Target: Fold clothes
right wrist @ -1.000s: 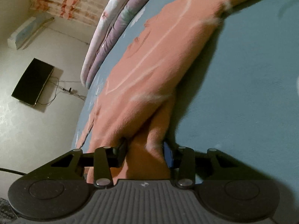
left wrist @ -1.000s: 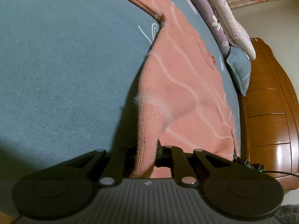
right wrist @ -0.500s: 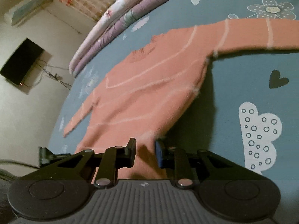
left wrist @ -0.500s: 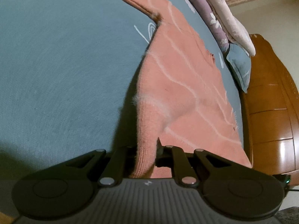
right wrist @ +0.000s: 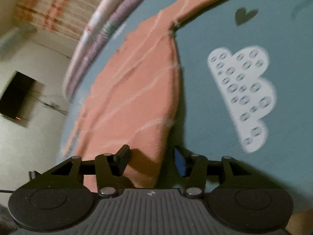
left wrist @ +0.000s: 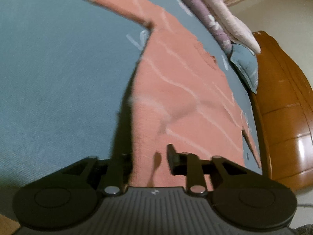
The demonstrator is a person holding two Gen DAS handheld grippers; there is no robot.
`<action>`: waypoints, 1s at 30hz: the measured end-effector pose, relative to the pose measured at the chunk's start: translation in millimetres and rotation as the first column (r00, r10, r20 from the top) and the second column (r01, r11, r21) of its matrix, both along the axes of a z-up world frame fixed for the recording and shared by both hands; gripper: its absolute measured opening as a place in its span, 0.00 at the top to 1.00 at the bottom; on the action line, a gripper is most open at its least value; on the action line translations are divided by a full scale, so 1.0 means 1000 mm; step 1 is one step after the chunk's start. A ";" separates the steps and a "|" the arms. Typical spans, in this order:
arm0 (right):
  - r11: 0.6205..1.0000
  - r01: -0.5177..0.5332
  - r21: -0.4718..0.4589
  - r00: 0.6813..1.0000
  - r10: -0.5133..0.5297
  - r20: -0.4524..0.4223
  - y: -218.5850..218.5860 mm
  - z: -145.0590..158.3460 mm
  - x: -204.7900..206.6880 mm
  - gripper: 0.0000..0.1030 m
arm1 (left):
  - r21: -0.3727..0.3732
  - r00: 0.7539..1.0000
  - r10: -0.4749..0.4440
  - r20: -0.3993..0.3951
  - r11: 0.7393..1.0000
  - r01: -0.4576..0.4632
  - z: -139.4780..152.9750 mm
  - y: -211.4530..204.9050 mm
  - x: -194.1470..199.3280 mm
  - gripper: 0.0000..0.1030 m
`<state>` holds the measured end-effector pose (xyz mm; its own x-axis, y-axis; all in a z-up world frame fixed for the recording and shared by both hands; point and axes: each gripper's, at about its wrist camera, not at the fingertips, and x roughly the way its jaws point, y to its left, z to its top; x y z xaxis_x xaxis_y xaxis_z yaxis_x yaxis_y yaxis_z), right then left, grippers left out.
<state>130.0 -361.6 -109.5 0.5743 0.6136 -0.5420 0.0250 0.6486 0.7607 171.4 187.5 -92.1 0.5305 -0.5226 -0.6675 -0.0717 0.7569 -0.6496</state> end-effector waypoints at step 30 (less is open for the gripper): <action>0.985 -0.124 0.122 0.932 0.073 0.356 0.027 -0.027 -0.035 0.67 | 0.150 0.928 -0.181 0.327 0.979 0.138 0.008 -0.096 -0.162 0.41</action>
